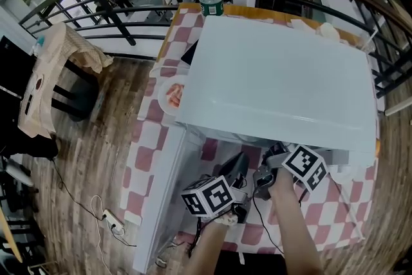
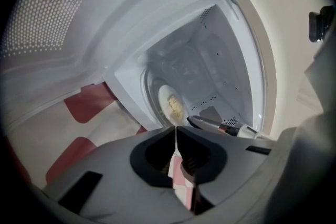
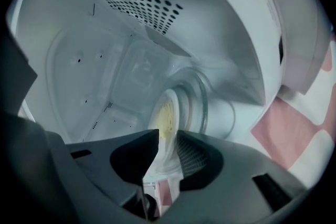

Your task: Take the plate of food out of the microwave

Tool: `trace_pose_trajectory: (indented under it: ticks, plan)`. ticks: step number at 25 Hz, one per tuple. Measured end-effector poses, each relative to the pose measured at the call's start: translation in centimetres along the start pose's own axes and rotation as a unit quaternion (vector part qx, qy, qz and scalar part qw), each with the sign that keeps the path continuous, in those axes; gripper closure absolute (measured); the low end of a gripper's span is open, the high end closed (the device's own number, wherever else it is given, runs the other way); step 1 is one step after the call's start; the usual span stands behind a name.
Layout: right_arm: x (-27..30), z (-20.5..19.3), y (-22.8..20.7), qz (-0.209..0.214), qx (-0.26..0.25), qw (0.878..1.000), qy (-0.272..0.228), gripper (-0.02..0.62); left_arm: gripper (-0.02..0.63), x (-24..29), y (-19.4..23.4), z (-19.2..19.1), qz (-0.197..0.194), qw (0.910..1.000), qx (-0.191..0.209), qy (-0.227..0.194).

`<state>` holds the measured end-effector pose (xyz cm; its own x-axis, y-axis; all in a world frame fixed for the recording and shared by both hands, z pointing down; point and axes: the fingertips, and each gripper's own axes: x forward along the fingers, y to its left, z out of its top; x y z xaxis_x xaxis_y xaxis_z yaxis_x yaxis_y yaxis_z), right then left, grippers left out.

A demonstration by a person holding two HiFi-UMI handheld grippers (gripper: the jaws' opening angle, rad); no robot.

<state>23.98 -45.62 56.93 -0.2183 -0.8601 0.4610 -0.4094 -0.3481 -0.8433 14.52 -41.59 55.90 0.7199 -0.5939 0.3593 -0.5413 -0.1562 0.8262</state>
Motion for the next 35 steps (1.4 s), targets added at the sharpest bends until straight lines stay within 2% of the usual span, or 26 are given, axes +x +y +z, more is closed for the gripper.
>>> trace_pose_trajectory:
  ticks: [5,7,9,19,28,33,35]
  plan:
    - [0.2,-0.1,0.0,0.002,0.011,1.0,-0.004,0.506,0.586,0.0,0.2,0.1,-0.001,1.0,-0.001,0.003]
    - [0.2,-0.2,-0.3,-0.003,0.02,1.0,-0.005,0.526,0.586,0.1,0.2,0.0,-0.001,1.0,-0.002,0.004]
    - [0.2,-0.3,-0.6,-0.01,0.025,1.0,-0.007,0.575,0.586,0.1,0.2,0.0,-0.002,1.0,-0.001,0.006]
    - [-0.2,-0.4,-0.9,0.001,0.056,0.998,-0.011,0.577,0.586,0.2,0.6,-0.5,0.002,0.9999,0.0,0.012]
    - [-3.8,-1.3,-1.9,-0.002,0.066,0.998,-0.019,0.577,0.586,-0.4,0.4,-1.2,0.003,0.9999,0.002,0.016]
    - [-4.2,-1.3,-2.7,0.003,0.098,0.995,-0.019,0.565,0.586,-0.6,0.5,-1.5,0.005,0.9999,-0.001,0.014]
    - [-4.0,-1.3,-2.9,0.002,0.103,0.995,-0.01,0.538,0.586,-0.6,0.4,-1.6,0.005,0.9999,0.0,0.014]
